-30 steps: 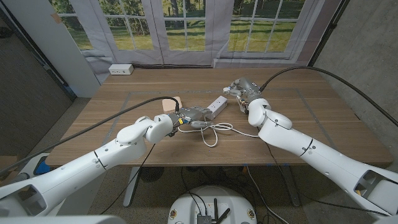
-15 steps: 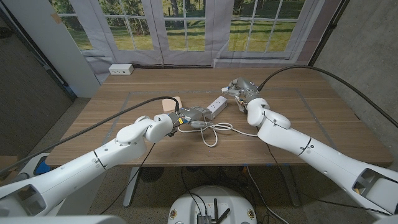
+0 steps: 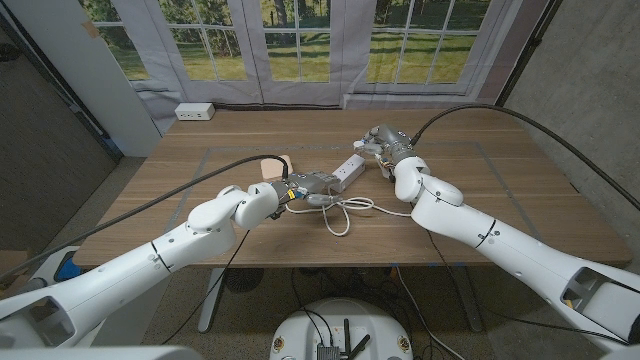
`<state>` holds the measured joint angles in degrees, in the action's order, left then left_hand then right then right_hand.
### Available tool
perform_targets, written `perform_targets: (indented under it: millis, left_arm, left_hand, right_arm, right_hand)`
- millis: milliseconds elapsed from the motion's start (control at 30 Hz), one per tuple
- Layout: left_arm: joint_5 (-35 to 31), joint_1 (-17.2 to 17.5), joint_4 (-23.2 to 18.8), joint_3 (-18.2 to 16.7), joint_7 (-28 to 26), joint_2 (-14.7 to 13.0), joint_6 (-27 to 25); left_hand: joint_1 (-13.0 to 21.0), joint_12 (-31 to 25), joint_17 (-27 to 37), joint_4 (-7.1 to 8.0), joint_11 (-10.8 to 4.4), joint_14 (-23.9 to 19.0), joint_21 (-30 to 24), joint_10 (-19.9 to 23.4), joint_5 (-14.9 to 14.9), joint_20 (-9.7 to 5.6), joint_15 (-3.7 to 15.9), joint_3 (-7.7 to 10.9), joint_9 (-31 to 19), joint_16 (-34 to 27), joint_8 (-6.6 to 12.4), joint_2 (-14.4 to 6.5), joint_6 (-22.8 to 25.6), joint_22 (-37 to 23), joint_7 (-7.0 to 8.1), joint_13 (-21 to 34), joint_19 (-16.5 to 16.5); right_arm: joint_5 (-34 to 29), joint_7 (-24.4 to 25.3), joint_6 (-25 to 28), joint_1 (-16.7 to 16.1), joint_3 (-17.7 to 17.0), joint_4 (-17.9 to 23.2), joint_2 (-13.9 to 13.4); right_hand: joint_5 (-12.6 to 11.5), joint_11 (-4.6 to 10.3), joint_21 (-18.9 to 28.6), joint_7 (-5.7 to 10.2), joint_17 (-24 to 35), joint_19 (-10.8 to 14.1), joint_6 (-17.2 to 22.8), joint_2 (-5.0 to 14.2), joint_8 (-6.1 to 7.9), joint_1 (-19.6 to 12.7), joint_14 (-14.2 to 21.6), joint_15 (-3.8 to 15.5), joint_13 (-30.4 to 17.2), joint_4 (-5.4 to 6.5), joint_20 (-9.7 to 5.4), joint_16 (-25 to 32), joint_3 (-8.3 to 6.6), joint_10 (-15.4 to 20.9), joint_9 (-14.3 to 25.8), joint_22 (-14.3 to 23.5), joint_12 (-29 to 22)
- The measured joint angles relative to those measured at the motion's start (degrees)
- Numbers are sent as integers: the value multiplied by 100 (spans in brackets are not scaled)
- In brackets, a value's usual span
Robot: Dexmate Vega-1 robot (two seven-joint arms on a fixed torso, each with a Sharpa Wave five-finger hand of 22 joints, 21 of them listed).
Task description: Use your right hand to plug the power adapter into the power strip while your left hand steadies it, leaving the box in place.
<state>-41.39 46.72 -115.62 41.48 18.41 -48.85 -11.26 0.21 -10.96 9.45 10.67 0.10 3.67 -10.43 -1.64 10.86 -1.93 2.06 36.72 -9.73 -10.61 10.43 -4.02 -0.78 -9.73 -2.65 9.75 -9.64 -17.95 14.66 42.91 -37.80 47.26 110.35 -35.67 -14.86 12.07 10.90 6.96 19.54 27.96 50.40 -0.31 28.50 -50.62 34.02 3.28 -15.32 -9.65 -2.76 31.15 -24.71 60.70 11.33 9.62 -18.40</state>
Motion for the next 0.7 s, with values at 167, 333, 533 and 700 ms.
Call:
perform_targets:
  millis: [167, 333, 533, 700]
  left_arm:
    - [-13, 7, -13, 2, 9, 1, -21]
    - [-21, 27, -31, 2, 9, 1, -45]
    - [-24, 52, -55, 0, 9, -2, -75]
    - [-25, 72, -72, -6, 3, -11, -93]
  left_hand:
    - [0, 3, 0, 0, 10, 0, 0, 9, 0, 0, 0, 0, -3, 0, 0, 0, 29, 0, 29, 0, 0]
    - [0, 4, 1, 0, 10, 0, -43, 9, 0, 0, 0, 0, -3, 0, 0, 0, 59, 0, -2, 0, 0]
    - [0, 8, 1, 0, 10, 0, -43, 9, 0, 0, 0, 0, -2, 0, -1, 0, 59, 0, -2, 0, 0]
    - [0, 9, 0, 0, 9, 0, -43, 9, 0, 0, 0, 0, 0, 0, -2, 0, 58, 0, -1, 0, 0]
  right_arm:
    - [-48, -34, -42, 26, 28, -57, 30]
    - [-92, -44, -60, 44, 51, -115, 85]
    - [-153, -30, -25, 47, 87, -161, 174]
    - [-189, 11, 19, 41, 117, -189, 251]
  right_hand:
    - [-21, 0, 0, 0, 0, 0, 0, 0, -2, 0, 0, 0, 0, 0, 0, -22, 0, 0, 0, 0, 0]
    - [-21, 0, 0, 1, 0, 0, -1, 0, -7, 0, 0, 0, 0, 15, 0, -22, 17, 0, 0, 0, 0]
    - [-22, 0, 0, 1, -1, 1, -1, 23, -29, 23, 0, 0, 16, 16, 0, -43, 32, 0, 0, 0, 45]
    - [-44, 0, 0, 1, -11, 1, -1, 23, -26, 23, 0, 0, 16, 15, 0, -43, 32, 0, 0, 0, 45]
